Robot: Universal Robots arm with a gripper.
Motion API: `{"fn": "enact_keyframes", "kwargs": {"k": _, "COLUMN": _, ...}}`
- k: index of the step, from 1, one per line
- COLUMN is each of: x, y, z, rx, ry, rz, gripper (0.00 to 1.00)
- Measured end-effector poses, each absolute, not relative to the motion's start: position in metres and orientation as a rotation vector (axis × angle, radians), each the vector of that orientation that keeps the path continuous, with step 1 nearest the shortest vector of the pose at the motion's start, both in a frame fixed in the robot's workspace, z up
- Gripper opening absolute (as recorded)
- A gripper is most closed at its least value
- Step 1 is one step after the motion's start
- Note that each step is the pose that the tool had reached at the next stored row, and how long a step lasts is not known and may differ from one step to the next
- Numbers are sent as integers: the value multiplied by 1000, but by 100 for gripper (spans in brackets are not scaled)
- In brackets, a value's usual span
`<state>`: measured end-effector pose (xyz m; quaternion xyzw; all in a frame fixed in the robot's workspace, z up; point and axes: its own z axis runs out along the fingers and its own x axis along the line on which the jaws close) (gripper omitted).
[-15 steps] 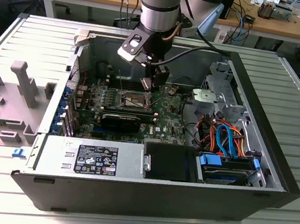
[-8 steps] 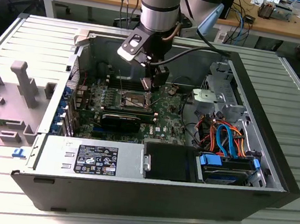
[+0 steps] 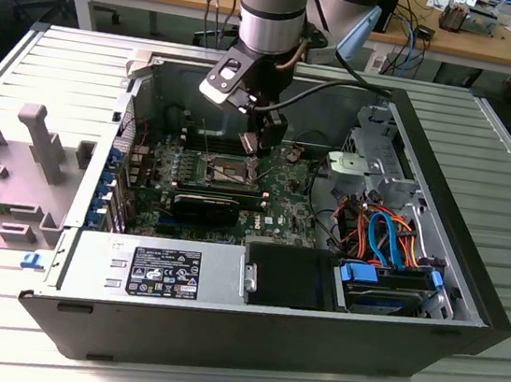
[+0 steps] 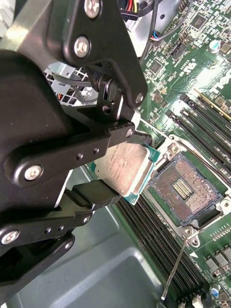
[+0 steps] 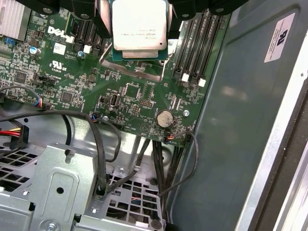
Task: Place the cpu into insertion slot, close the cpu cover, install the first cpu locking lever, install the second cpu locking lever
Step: 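Place the cpu into insertion slot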
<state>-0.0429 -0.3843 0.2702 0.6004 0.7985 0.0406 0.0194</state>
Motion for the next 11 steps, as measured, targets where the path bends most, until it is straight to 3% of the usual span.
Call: {"fn": "enact_keyframes", "kwargs": {"k": 11, "x": -43, "y": -384, "z": 270, "rx": 1923, "ry": 2429, "rz": 124, "gripper": 55}}
